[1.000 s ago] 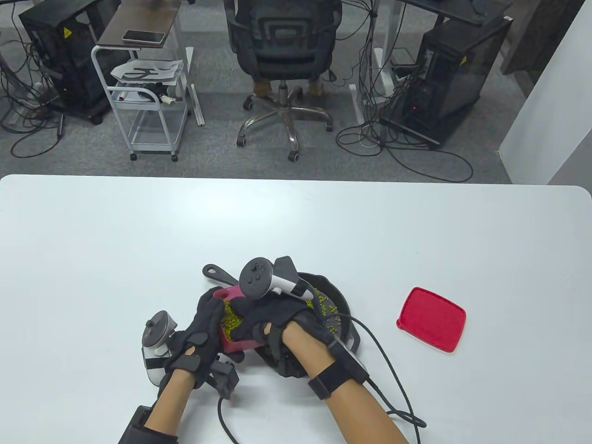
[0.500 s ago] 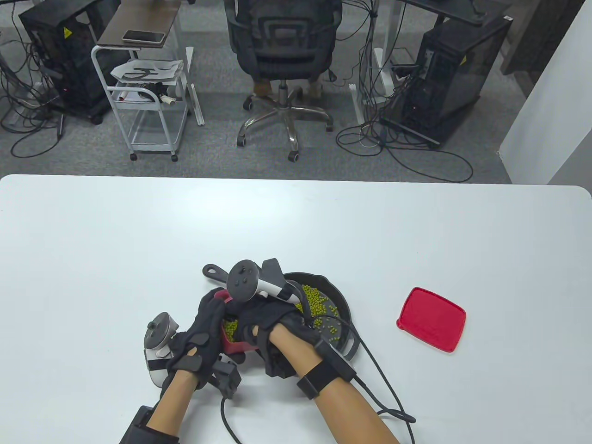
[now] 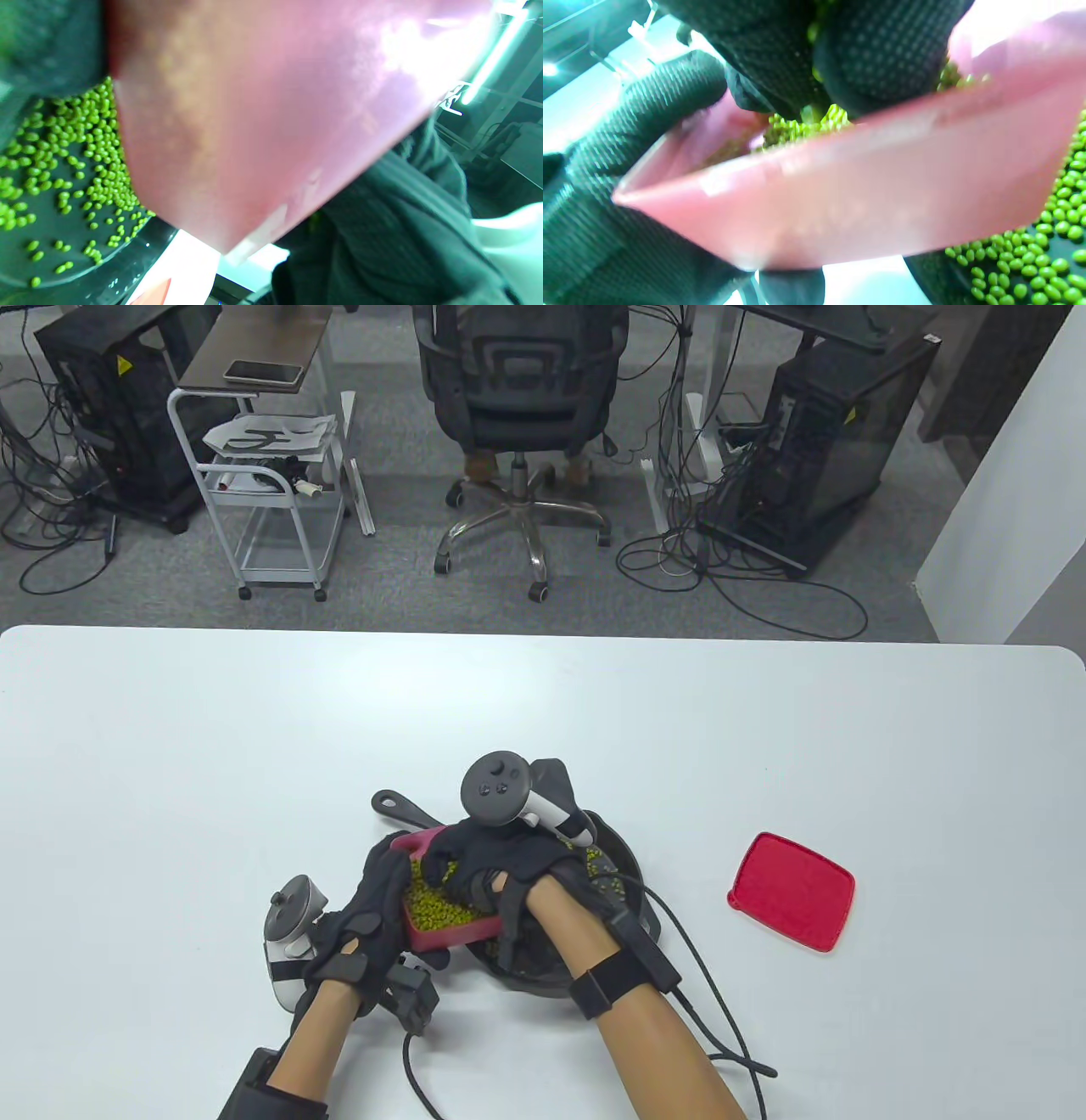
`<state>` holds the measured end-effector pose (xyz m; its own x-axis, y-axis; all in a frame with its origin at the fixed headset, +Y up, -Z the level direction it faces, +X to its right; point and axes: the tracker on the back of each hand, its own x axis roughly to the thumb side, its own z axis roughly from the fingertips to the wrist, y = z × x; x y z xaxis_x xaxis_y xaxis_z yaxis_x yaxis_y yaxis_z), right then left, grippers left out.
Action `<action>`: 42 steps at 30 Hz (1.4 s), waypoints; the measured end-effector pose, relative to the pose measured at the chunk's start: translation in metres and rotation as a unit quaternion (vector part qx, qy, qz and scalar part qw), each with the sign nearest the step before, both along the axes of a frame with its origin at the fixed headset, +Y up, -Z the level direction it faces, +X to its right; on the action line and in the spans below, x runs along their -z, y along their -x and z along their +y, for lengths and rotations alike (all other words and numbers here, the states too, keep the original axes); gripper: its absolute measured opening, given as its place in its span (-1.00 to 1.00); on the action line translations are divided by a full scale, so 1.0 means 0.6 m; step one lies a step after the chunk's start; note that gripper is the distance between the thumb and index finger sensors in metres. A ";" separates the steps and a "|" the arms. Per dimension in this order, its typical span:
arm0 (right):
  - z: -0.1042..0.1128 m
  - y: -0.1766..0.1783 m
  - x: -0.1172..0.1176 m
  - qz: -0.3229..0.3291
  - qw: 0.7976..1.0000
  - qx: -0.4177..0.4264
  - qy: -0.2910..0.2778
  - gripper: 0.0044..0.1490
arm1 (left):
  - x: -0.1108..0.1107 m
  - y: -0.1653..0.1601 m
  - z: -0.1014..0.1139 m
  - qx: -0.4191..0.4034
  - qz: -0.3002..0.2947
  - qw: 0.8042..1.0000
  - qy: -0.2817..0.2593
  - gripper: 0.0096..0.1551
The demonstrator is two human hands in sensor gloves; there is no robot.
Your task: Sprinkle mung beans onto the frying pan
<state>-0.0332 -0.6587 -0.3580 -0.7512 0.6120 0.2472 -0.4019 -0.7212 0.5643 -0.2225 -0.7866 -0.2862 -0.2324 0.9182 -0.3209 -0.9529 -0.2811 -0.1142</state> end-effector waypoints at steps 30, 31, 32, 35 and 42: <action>-0.107 -0.148 0.055 -0.066 0.969 -0.240 0.008 -0.55 | 0.008 0.019 0.006 0.007 0.015 1.000 0.010 -0.09; -0.108 -0.146 0.046 -0.055 0.967 -0.248 0.015 -0.55 | 0.008 0.019 0.006 0.008 0.015 1.000 0.009 -0.09; -0.109 -0.145 0.041 -0.045 0.966 -0.253 0.024 -0.55 | 0.008 0.019 0.006 0.008 0.015 1.000 0.009 -0.09; -0.110 -0.135 0.019 -0.010 0.970 -0.237 0.060 -0.53 | 0.008 0.021 0.006 0.008 0.015 1.000 0.007 -0.09; -0.103 -0.122 0.009 0.002 0.984 -0.160 0.073 -0.48 | 0.007 0.024 0.007 0.010 0.016 1.000 0.004 -0.09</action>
<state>0.0403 -0.7204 -0.3632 -0.9105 0.3730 0.1786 -0.1639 -0.7221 0.6721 -0.2371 -0.7827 -0.2901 -0.2245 0.9199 -0.3216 -0.9614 -0.2630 -0.0810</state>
